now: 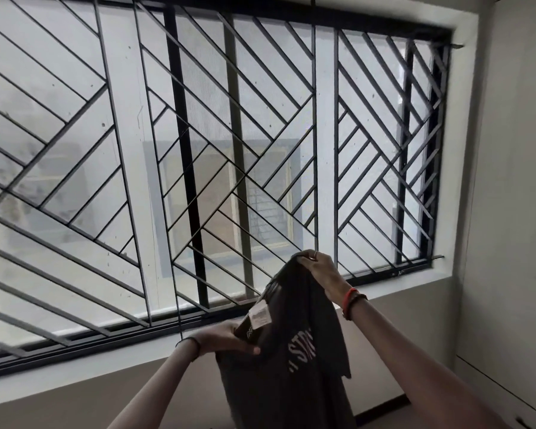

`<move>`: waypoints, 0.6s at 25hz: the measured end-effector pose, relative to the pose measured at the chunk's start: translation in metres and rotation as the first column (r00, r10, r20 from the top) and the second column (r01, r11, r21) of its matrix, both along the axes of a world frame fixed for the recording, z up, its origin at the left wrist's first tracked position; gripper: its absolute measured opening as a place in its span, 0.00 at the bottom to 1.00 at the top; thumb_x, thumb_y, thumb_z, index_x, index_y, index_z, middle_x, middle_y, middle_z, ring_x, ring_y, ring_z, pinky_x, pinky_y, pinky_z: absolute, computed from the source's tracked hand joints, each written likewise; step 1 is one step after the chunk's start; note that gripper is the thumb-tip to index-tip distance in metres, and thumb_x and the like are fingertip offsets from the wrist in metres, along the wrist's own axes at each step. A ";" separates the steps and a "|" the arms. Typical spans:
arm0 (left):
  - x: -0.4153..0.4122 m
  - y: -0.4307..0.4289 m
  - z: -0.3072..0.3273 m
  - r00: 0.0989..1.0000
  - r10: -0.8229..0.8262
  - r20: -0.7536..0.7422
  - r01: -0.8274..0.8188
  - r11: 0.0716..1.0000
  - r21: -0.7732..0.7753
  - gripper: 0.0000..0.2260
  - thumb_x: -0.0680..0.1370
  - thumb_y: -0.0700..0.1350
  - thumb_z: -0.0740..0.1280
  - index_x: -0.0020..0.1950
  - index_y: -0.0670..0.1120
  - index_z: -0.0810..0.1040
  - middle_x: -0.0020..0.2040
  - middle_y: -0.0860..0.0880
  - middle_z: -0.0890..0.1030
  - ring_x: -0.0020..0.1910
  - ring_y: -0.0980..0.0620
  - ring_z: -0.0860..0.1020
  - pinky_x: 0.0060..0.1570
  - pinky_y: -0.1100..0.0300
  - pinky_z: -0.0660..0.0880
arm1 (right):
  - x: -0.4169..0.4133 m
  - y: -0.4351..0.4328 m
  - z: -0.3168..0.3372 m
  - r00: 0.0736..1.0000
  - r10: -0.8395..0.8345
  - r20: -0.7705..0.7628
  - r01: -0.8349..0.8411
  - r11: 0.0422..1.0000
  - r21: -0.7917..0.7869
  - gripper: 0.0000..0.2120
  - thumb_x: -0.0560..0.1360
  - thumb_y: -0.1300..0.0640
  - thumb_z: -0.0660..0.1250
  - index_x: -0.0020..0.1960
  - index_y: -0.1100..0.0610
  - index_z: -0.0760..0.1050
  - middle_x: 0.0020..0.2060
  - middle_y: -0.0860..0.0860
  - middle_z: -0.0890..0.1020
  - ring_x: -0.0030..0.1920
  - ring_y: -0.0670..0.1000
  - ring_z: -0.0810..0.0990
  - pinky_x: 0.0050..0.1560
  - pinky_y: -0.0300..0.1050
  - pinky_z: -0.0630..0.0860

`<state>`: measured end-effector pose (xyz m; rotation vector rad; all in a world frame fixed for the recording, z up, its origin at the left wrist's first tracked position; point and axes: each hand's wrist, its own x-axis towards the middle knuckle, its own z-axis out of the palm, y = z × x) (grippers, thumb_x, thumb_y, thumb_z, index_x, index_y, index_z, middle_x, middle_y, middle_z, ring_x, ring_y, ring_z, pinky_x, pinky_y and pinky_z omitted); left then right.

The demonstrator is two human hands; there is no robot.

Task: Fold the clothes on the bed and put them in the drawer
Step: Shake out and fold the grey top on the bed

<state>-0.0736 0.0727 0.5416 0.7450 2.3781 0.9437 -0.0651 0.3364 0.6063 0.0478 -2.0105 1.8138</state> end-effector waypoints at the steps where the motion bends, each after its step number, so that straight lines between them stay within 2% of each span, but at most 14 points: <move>1: -0.007 -0.005 -0.009 1.000 -0.002 -0.020 0.000 0.997 -0.080 0.12 0.66 0.54 0.77 0.44 0.51 0.81 0.41 0.60 0.81 0.43 0.63 0.77 0.50 0.64 0.76 | 0.001 0.005 0.003 1.000 0.012 -0.016 -0.011 0.999 0.036 0.09 0.73 0.66 0.69 0.40 0.53 0.80 0.35 0.46 0.82 0.36 0.39 0.80 0.42 0.33 0.75; 3: -0.018 -0.012 -0.023 0.999 0.008 -0.051 -0.021 0.968 -0.251 0.12 0.63 0.58 0.75 0.37 0.52 0.80 0.36 0.58 0.78 0.36 0.63 0.75 0.42 0.64 0.73 | 0.003 0.013 0.007 1.000 0.025 -0.017 -0.023 0.993 0.117 0.09 0.71 0.67 0.71 0.39 0.54 0.79 0.34 0.46 0.81 0.33 0.37 0.79 0.41 0.31 0.74; 5: -0.020 -0.014 -0.027 0.996 0.058 -0.074 -0.081 0.935 -0.345 0.08 0.67 0.51 0.69 0.32 0.50 0.73 0.28 0.58 0.73 0.25 0.65 0.69 0.30 0.67 0.66 | 0.004 0.021 0.009 1.000 0.012 -0.009 -0.010 0.987 0.162 0.06 0.73 0.64 0.70 0.41 0.55 0.78 0.35 0.48 0.80 0.36 0.41 0.78 0.40 0.31 0.73; 7: -0.018 -0.012 -0.027 0.985 0.137 -0.102 -0.165 0.920 -0.355 0.06 0.68 0.43 0.59 0.31 0.48 0.68 0.26 0.54 0.68 0.21 0.62 0.66 0.24 0.68 0.63 | 0.004 0.028 0.007 1.000 -0.021 0.020 0.017 0.985 0.174 0.04 0.76 0.61 0.67 0.44 0.55 0.75 0.37 0.50 0.79 0.37 0.46 0.77 0.40 0.36 0.73; 9: -0.027 -0.016 -0.032 0.963 0.210 -0.170 -0.254 0.918 -0.306 0.10 0.72 0.41 0.59 0.30 0.47 0.68 0.29 0.51 0.69 0.26 0.59 0.66 0.25 0.67 0.63 | 0.002 0.033 0.002 0.997 -0.037 0.074 0.026 0.988 0.154 0.05 0.78 0.60 0.63 0.44 0.54 0.72 0.38 0.55 0.76 0.38 0.50 0.74 0.40 0.44 0.71; 10: -0.039 -0.020 -0.039 0.954 0.235 -0.186 -0.277 0.929 -0.246 0.10 0.72 0.44 0.60 0.30 0.47 0.69 0.31 0.51 0.71 0.29 0.59 0.68 0.29 0.65 0.65 | 0.002 0.033 0.000 0.995 -0.035 0.098 0.021 0.990 0.142 0.06 0.79 0.61 0.62 0.44 0.54 0.71 0.37 0.56 0.74 0.37 0.50 0.72 0.38 0.44 0.69; 13: -0.098 -0.032 -0.084 0.937 0.328 -0.121 -0.334 0.942 -0.025 0.09 0.66 0.51 0.61 0.35 0.47 0.77 0.37 0.47 0.79 0.38 0.53 0.73 0.39 0.56 0.72 | 0.005 0.033 -0.003 0.992 -0.065 0.107 0.043 0.980 0.196 0.05 0.78 0.60 0.64 0.43 0.56 0.70 0.34 0.51 0.72 0.33 0.45 0.69 0.31 0.32 0.67; 15: -0.104 -0.027 -0.085 0.929 0.361 -0.080 -0.351 0.929 0.120 0.09 0.67 0.50 0.62 0.37 0.47 0.78 0.37 0.46 0.78 0.39 0.52 0.73 0.40 0.56 0.70 | 0.007 0.037 -0.005 0.995 -0.064 0.076 0.042 0.965 0.257 0.09 0.74 0.57 0.70 0.41 0.56 0.70 0.31 0.48 0.72 0.31 0.44 0.67 0.27 0.30 0.64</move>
